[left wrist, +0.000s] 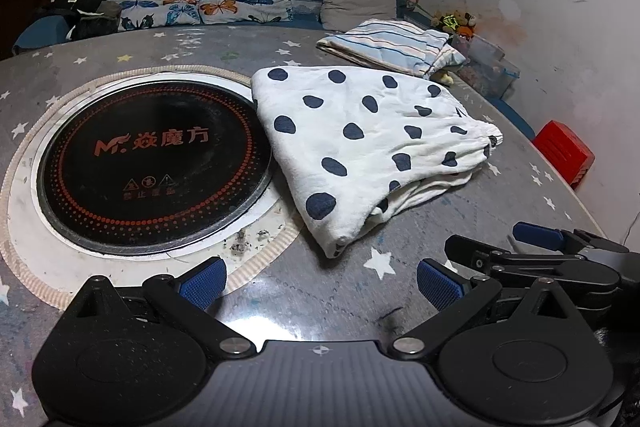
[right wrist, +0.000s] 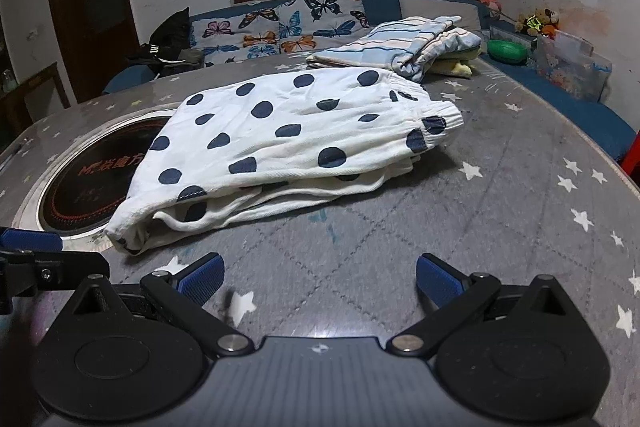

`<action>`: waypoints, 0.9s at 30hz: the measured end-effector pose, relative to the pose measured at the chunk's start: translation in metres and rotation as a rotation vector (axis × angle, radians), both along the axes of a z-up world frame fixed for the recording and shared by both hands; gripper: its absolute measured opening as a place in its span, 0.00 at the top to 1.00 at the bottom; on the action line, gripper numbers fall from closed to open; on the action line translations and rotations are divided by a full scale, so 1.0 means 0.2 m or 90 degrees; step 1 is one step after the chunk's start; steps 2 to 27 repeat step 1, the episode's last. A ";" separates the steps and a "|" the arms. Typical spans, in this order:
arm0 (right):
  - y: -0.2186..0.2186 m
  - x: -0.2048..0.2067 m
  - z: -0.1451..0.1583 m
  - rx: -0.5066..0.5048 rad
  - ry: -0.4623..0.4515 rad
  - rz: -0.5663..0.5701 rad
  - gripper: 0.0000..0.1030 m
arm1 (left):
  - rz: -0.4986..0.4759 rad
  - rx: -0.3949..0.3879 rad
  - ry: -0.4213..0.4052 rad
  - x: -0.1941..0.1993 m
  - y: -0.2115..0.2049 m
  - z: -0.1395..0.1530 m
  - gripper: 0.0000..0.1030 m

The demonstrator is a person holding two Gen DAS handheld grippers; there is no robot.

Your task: Fold clothes

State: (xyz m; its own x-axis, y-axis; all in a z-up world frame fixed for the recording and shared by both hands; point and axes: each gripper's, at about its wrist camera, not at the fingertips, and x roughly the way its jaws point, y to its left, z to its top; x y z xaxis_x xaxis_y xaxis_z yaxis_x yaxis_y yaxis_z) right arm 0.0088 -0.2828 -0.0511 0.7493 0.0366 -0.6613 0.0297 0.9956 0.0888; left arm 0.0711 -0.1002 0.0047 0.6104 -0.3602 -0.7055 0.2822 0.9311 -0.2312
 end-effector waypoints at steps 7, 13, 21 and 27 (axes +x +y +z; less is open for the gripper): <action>0.00 0.01 0.00 -0.001 0.001 -0.001 0.00 | 0.001 0.000 -0.001 0.00 0.00 0.00 0.00; 0.00 0.01 0.00 -0.001 0.001 -0.001 0.00 | 0.001 0.000 -0.001 0.00 0.00 0.00 0.00; 0.00 0.01 0.00 -0.001 0.001 -0.001 0.00 | 0.001 0.000 -0.001 0.00 0.00 0.00 0.00; 0.00 0.01 0.00 -0.001 0.001 -0.001 0.00 | 0.001 0.000 -0.001 0.00 0.00 0.00 0.00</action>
